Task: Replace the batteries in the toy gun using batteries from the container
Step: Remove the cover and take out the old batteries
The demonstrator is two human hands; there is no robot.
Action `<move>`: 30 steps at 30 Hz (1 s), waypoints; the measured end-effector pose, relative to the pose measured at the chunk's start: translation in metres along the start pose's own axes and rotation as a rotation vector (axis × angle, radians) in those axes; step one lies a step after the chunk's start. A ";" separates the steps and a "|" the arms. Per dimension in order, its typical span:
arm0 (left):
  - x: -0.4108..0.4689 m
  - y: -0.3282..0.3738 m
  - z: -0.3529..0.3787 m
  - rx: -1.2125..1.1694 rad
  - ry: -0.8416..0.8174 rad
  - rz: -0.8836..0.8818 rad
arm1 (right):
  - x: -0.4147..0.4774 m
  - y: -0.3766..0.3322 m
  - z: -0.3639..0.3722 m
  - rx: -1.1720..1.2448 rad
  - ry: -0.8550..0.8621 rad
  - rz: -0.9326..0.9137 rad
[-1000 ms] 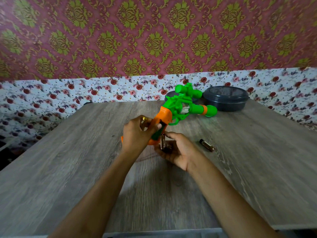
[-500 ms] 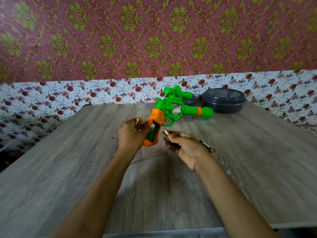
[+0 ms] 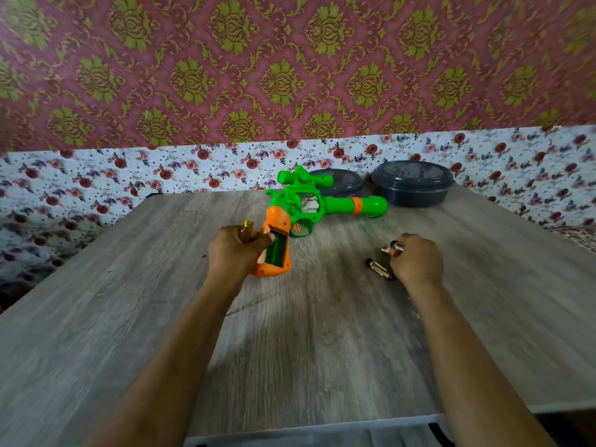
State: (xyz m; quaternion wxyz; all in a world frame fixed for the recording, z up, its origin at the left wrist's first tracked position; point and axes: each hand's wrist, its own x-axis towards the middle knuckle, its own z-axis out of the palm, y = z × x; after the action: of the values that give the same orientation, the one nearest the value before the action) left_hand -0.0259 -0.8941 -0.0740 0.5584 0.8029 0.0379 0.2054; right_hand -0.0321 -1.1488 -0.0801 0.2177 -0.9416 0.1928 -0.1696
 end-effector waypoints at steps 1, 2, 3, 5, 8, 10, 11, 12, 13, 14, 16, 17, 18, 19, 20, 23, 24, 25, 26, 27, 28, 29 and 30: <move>0.001 -0.001 0.000 0.000 -0.009 -0.002 | 0.000 0.001 0.001 -0.021 0.006 -0.017; 0.001 -0.002 0.000 0.001 -0.014 -0.004 | 0.000 0.003 0.002 -0.040 0.009 -0.020; 0.001 -0.002 0.000 0.002 -0.015 -0.008 | -0.001 0.004 0.002 -0.059 0.009 -0.011; 0.001 -0.002 0.000 -0.002 -0.011 -0.016 | -0.002 0.006 0.002 -0.101 0.000 0.021; 0.001 -0.002 -0.001 0.003 -0.010 -0.027 | -0.004 0.006 0.001 -0.152 -0.005 0.047; 0.001 -0.002 -0.002 0.013 -0.021 -0.051 | -0.003 0.007 0.002 -0.173 -0.002 0.060; 0.001 -0.002 -0.002 0.019 -0.028 -0.060 | -0.003 0.007 0.002 -0.182 -0.003 0.066; 0.002 -0.002 -0.002 0.031 -0.034 -0.063 | -0.003 0.008 0.002 -0.192 -0.007 0.071; 0.002 -0.002 -0.002 0.056 -0.038 -0.057 | -0.003 0.009 0.003 -0.202 -0.012 0.074; 0.002 -0.002 -0.002 0.093 -0.040 -0.047 | -0.003 0.009 0.003 -0.213 -0.017 0.074; 0.001 -0.002 -0.003 0.160 -0.040 -0.036 | -0.002 0.009 0.004 -0.228 -0.024 0.067; 0.000 -0.002 -0.004 0.176 -0.043 -0.039 | -0.002 0.010 0.004 -0.228 -0.028 0.066; 0.000 -0.003 -0.004 0.189 -0.049 -0.046 | -0.002 0.010 0.005 -0.226 -0.033 0.069; 0.000 -0.003 -0.005 0.210 -0.053 -0.049 | -0.003 0.010 0.004 -0.222 -0.039 0.074; 0.000 -0.003 -0.006 0.226 -0.057 -0.052 | -0.003 0.009 0.002 -0.218 -0.038 0.077; 0.001 -0.003 -0.006 0.271 -0.094 -0.062 | -0.007 0.003 -0.006 -0.187 0.059 0.028; 0.001 -0.004 -0.006 0.291 -0.108 -0.064 | -0.010 -0.001 -0.007 -0.144 0.133 -0.026; 0.001 -0.003 -0.007 0.310 -0.122 -0.068 | -0.013 -0.007 -0.006 -0.066 0.202 -0.102; 0.001 -0.003 -0.007 0.324 -0.134 -0.073 | -0.018 -0.014 -0.003 0.033 0.236 -0.194; 0.000 -0.003 -0.007 0.334 -0.148 -0.079 | -0.024 -0.022 0.002 0.135 0.217 -0.288; 0.000 -0.004 -0.008 0.340 -0.159 -0.084 | -0.031 -0.031 0.008 0.223 0.144 -0.375; 0.000 -0.003 -0.008 0.344 -0.169 -0.085 | -0.039 -0.041 0.013 0.282 0.025 -0.445; 0.001 -0.003 -0.009 0.348 -0.181 -0.085 | -0.046 -0.049 0.020 0.307 -0.126 -0.500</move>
State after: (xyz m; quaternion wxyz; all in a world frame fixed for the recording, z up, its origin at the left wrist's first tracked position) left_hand -0.0284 -0.8847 -0.0736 0.4203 0.9002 0.0566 0.0990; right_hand -0.0502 -1.0814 -0.0845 0.3204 -0.9247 -0.0868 -0.1863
